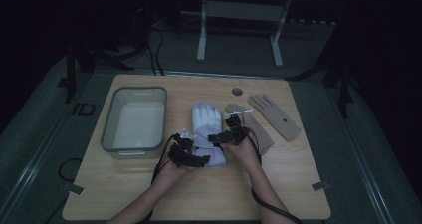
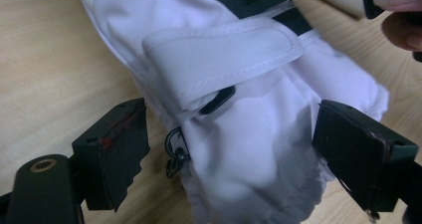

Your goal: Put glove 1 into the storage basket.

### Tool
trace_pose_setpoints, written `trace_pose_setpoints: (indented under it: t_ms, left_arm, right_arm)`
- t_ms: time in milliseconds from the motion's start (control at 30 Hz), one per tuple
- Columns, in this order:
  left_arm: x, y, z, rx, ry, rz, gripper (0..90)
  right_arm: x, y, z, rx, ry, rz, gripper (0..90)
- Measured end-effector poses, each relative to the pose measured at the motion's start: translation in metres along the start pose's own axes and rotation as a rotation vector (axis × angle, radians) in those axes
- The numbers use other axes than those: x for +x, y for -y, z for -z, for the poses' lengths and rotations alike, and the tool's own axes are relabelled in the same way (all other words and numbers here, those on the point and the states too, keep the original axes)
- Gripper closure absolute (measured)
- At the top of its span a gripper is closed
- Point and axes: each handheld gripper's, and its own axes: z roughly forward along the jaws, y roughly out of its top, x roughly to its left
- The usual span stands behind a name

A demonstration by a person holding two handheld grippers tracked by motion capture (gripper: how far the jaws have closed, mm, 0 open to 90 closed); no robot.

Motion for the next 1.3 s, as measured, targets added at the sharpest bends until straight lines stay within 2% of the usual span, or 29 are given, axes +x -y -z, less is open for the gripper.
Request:
trace_pose_setpoints:
  t_ms: [67,100,133,167,200,233,300,367,400,500,533,567,600,733,867,1000,1300]
  left_arm:
    - [0.001,0.002,-0.002,0.000,0.012,0.012,17.5]
    - [0.001,0.002,-0.003,0.001,0.012,0.009,17.8]
    - [0.001,0.003,-0.003,0.003,0.022,0.012,20.8]
    - [0.001,0.003,-0.004,0.003,0.019,0.016,21.9]
    - [0.000,0.003,-0.004,0.007,0.017,0.015,22.0]
    - [0.000,0.003,-0.005,0.009,0.021,0.018,22.8]
    - [0.001,0.003,-0.005,0.015,0.025,0.023,24.4]
    - [0.002,0.004,-0.006,0.017,0.029,0.029,25.6]
    - [0.002,0.004,-0.007,0.025,0.033,0.044,28.5]
    - [0.002,0.003,-0.007,0.038,0.036,0.035,36.5]
    - [0.001,0.002,-0.006,0.042,0.034,0.031,38.6]
    - [0.001,0.002,-0.006,0.042,0.034,0.031,44.5]
    - [-0.001,0.001,-0.003,0.037,0.025,0.008,52.5]
    - [-0.004,0.000,-0.001,0.034,0.010,-0.015,63.5]
    - [-0.007,-0.004,0.002,0.034,-0.007,-0.043,66.6]
    - [-0.007,-0.009,0.008,0.028,-0.004,-0.044,67.3]
    - [-0.009,-0.030,0.029,0.006,-0.001,-0.075,67.5]
  right_arm:
    - [-0.002,0.002,-0.002,0.016,-0.019,-0.007,14.9]
    - [-0.004,0.002,-0.003,0.023,-0.026,-0.016,19.4]
    - [-0.005,0.003,-0.003,0.031,-0.061,-0.020,30.6]
    - [-0.006,0.003,-0.002,0.028,-0.090,-0.014,33.8]
    - [-0.005,0.004,-0.002,0.033,-0.084,0.004,39.3]
    - [-0.005,0.004,-0.001,0.037,-0.097,0.004,44.5]
    - [-0.004,0.004,0.000,0.041,-0.091,0.009,47.2]
    - [-0.001,0.004,0.001,0.053,-0.087,0.015,54.8]
    - [0.000,0.004,0.002,0.054,-0.083,0.020,59.9]
    - [0.000,0.006,0.003,0.045,-0.080,0.010,67.0]
    - [-0.001,0.006,0.003,0.037,-0.081,0.008,68.1]
    - [-0.001,0.006,0.003,0.037,-0.081,0.008,68.1]
    - [-0.001,0.008,0.004,0.021,-0.081,-0.003,71.1]
    - [0.001,0.007,0.005,0.011,-0.076,-0.002,73.8]
    - [0.006,0.004,0.009,0.002,-0.061,0.005,74.9]
    - [0.007,0.003,0.013,-0.013,-0.064,0.002,75.1]
    - [0.016,-0.012,0.035,-0.070,-0.064,0.020,75.0]
